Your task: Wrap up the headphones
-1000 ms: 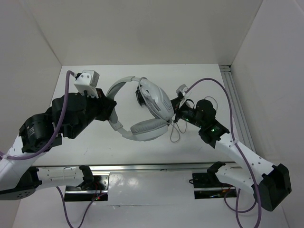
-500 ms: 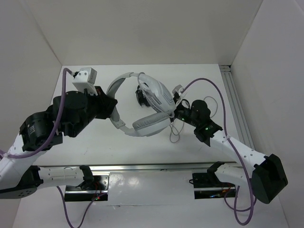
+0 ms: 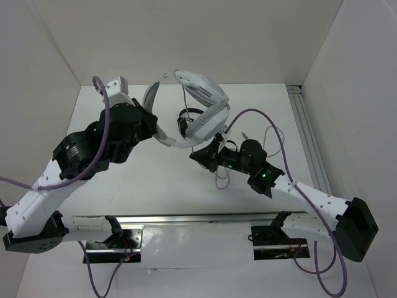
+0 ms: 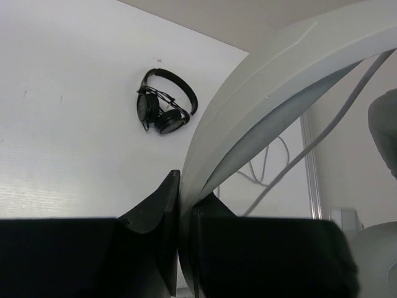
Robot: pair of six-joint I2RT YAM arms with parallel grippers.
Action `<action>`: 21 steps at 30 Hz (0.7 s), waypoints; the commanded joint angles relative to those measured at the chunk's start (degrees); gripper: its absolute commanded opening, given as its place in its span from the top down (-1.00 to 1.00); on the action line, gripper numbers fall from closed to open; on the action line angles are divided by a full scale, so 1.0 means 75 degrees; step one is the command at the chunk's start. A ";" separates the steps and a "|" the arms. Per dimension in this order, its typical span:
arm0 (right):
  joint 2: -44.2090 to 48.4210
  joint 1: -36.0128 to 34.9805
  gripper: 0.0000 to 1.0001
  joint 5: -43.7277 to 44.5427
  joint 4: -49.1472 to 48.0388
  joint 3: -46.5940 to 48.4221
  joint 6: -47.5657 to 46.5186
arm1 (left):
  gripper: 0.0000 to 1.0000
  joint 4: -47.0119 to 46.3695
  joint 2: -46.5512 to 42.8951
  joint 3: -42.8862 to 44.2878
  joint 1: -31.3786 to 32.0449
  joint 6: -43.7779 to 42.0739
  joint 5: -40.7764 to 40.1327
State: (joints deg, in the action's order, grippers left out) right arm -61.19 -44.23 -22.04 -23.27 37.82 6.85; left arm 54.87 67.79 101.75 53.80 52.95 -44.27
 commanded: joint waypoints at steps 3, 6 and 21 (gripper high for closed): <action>0.0166 -0.0349 1.00 -0.0364 -0.1349 -0.0356 0.0550 | 1.00 -0.1632 0.0278 0.0413 -0.0482 0.0138 -0.0132; -0.0020 -0.0501 1.00 -0.0786 -0.1783 -0.0426 0.0842 | 1.00 -0.1703 0.0489 0.0343 -0.0552 -0.0109 -0.0237; -0.1051 -0.1086 0.34 -0.1972 -0.4820 -0.0427 0.2719 | 1.00 -0.2359 0.0770 -0.0196 -0.0845 -0.0884 -0.0860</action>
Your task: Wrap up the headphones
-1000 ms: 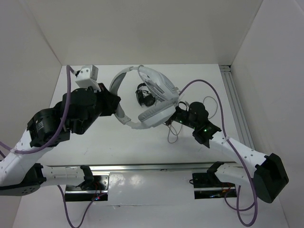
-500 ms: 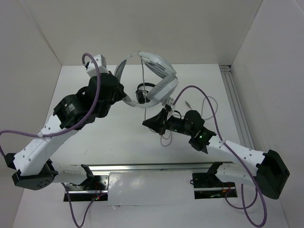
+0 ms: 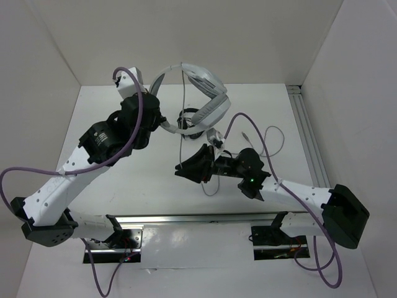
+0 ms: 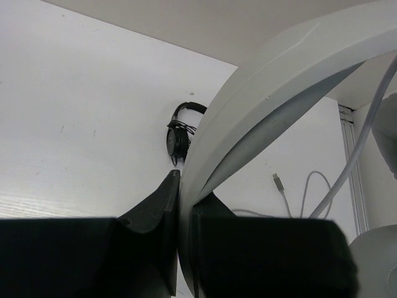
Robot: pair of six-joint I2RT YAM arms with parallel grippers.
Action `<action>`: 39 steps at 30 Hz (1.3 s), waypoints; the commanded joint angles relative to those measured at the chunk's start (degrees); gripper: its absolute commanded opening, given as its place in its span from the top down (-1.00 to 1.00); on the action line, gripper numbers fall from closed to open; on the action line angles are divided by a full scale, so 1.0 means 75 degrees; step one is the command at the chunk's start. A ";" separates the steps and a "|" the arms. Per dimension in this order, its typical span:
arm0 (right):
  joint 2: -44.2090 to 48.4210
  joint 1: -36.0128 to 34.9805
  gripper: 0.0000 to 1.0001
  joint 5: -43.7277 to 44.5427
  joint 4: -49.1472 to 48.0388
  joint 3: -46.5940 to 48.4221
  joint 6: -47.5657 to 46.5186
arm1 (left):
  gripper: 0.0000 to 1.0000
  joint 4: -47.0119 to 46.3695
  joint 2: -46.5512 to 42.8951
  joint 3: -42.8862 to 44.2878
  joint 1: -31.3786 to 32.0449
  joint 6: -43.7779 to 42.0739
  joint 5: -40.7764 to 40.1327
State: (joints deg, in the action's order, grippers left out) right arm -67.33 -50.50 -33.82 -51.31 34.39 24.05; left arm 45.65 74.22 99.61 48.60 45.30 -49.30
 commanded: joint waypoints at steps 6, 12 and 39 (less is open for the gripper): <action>-0.0994 -0.0321 0.28 -0.0692 -0.1947 0.0184 0.0835 | 1.00 -0.1200 -0.0227 0.0089 -0.0245 -0.0028 -0.0376; -0.1066 -0.0707 0.12 -0.0775 -0.2357 0.0114 0.1022 | 1.00 -0.1281 -0.0087 0.0019 -0.1239 -0.0308 0.0139; -0.0865 -0.1435 1.00 0.0162 -0.0482 0.0043 -0.0043 | 1.00 -0.1504 0.1567 0.0219 -0.4277 -0.0860 0.2108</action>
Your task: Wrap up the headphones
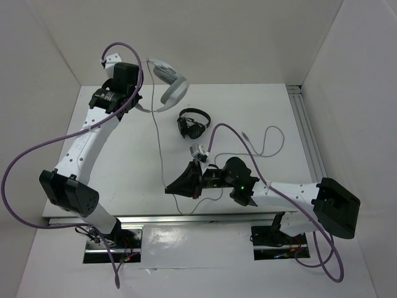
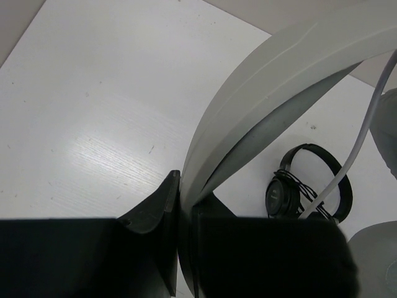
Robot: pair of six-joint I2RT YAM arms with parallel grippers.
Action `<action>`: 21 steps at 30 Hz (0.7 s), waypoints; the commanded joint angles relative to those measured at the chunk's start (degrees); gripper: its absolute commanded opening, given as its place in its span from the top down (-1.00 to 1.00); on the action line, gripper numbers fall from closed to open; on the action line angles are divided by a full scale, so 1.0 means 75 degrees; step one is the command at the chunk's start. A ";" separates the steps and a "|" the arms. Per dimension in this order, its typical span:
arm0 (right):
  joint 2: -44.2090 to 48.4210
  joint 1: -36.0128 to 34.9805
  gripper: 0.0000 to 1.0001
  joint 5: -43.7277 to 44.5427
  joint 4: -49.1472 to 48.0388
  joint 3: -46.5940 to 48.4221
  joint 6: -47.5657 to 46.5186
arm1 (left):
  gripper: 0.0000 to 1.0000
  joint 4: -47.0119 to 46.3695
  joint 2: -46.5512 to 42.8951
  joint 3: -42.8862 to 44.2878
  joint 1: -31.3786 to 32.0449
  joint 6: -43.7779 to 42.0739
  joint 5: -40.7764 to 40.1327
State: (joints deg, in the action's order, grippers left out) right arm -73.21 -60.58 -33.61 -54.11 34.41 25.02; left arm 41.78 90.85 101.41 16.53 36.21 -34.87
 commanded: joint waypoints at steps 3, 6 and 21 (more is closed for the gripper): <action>-0.0328 -0.0021 1.00 -0.0007 -0.0590 0.0040 0.0097 | 1.00 -0.0989 -0.0827 -0.0103 0.0289 0.0072 -0.0293; -0.0201 -0.0021 1.00 0.0085 0.0028 0.0344 -0.0122 | 1.00 -0.1059 -0.0898 -0.0465 0.0443 -0.0105 -0.0775; 0.1195 -0.0021 1.00 0.3048 0.7128 0.3918 -0.3756 | 1.00 -0.0790 -0.0980 -0.2504 0.1545 -0.1288 -0.1295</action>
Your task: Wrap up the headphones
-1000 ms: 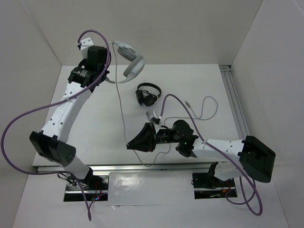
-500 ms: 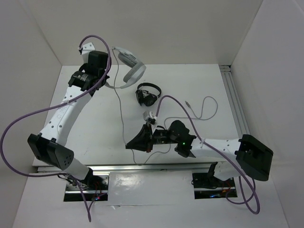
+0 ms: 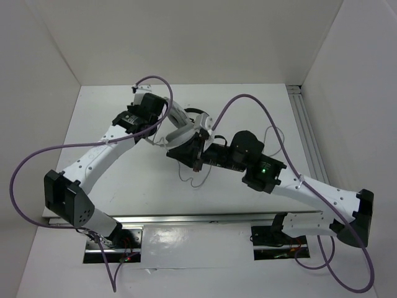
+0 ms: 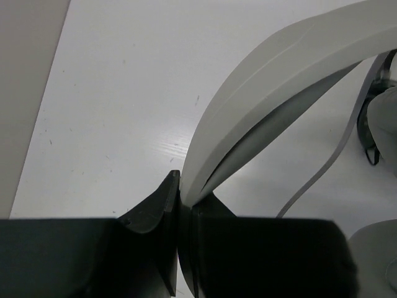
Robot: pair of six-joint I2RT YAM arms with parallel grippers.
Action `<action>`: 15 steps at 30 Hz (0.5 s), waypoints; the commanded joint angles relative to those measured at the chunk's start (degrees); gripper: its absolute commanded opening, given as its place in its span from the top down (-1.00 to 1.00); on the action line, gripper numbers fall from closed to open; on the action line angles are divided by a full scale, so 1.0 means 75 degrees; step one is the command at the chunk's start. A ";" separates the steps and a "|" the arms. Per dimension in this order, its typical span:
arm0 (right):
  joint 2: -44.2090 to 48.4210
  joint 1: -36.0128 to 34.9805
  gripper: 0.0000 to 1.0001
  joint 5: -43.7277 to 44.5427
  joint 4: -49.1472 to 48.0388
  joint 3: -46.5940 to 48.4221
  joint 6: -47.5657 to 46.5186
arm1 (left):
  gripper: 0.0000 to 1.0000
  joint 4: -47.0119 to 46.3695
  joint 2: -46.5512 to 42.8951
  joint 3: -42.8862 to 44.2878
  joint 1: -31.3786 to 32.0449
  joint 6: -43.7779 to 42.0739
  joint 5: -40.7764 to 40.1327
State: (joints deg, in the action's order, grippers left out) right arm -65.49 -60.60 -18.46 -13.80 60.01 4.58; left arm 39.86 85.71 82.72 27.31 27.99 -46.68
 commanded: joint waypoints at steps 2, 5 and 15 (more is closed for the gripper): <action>0.0259 -0.0018 1.00 0.1720 0.2027 0.0694 -0.1406 | 1.00 -0.0370 -0.0295 -0.0084 0.0342 -0.0508 0.0574; 0.0260 -0.0018 1.00 0.2623 0.2577 0.0975 -0.1851 | 1.00 -0.0299 -0.0541 -0.0435 0.0507 -0.0964 0.1183; 0.0459 -0.0018 1.00 0.4920 0.2697 0.0929 -0.2555 | 1.00 0.0580 -0.1362 -0.0576 0.0647 -0.1820 0.2741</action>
State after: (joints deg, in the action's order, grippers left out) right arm -64.07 -60.60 9.89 7.22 65.28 -11.27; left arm 44.99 78.96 76.55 31.86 16.49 -32.29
